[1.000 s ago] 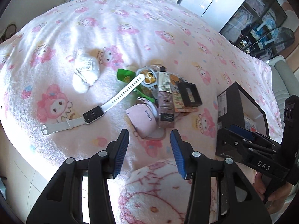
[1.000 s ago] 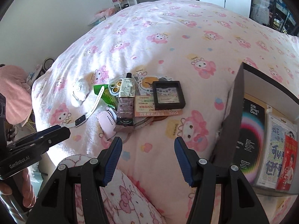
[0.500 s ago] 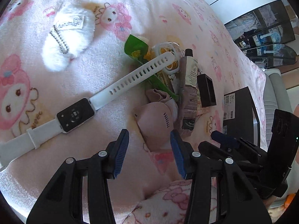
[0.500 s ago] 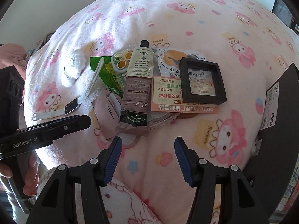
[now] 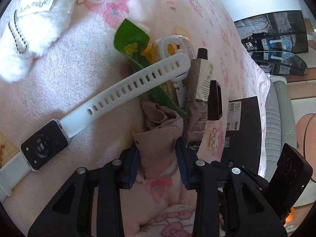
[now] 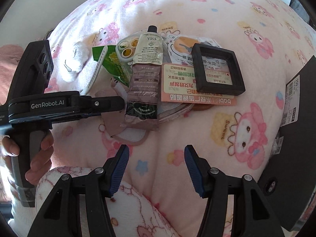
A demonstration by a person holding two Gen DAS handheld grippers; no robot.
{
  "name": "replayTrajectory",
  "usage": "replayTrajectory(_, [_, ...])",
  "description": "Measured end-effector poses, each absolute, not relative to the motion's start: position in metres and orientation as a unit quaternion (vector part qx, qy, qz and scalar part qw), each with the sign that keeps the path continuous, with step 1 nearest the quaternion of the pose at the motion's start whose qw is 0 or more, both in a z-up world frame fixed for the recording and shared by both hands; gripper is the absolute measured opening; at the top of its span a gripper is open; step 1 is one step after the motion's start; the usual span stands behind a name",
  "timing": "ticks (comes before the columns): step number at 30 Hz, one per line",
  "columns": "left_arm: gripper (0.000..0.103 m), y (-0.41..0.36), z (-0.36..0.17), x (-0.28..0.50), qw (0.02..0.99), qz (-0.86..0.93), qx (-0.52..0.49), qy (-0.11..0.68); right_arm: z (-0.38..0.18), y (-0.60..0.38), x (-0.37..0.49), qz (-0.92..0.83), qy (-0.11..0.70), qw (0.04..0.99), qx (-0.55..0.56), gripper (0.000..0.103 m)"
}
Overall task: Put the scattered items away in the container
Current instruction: 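Move both grippers over the pile of scattered items beside the box, then close the left gripper on the pink cloth in the pile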
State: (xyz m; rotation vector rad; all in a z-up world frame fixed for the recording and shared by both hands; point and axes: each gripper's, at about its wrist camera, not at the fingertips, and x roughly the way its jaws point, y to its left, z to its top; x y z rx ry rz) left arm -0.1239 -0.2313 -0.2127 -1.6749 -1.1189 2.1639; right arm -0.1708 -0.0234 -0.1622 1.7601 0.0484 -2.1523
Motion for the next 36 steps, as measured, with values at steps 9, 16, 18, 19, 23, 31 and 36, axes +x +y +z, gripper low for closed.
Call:
replayTrajectory(9, [0.007, -0.191, -0.146, -0.114, 0.118, 0.779, -0.527, -0.319, -0.132, 0.000, -0.154, -0.785, -0.006, 0.161, 0.599, 0.055])
replayTrajectory(16, [0.006, -0.161, -0.123, -0.107, 0.145, 0.786, -0.517, -0.307, -0.107, 0.008, -0.139, -0.801, -0.021, 0.180, 0.571, 0.055])
replayTrajectory(18, [0.006, -0.154, -0.119, -0.103, 0.150, 0.787, -0.515, -0.304, -0.107, 0.007, -0.138, -0.802, -0.015, 0.171, 0.573, 0.055])
replayTrajectory(19, [0.005, -0.151, -0.116, -0.101, 0.158, 0.787, -0.513, -0.305, -0.107, 0.005, -0.138, -0.803, -0.010, 0.166, 0.572, 0.055])
replayTrajectory(23, [0.001, -0.143, -0.107, -0.094, 0.206, 0.778, -0.496, -0.327, -0.100, 0.007, -0.127, -0.809, 0.003, 0.168, 0.564, 0.055])
replayTrajectory(31, [0.002, -0.160, -0.117, -0.096, 0.120, 0.796, -0.507, -0.308, -0.122, 0.005, -0.140, -0.795, 0.009, 0.164, 0.585, 0.055])
replayTrajectory(36, [0.022, -0.195, -0.132, -0.090, 0.056, 0.787, -0.527, -0.318, -0.140, -0.007, -0.144, -0.776, 0.032, 0.181, 0.603, 0.055])
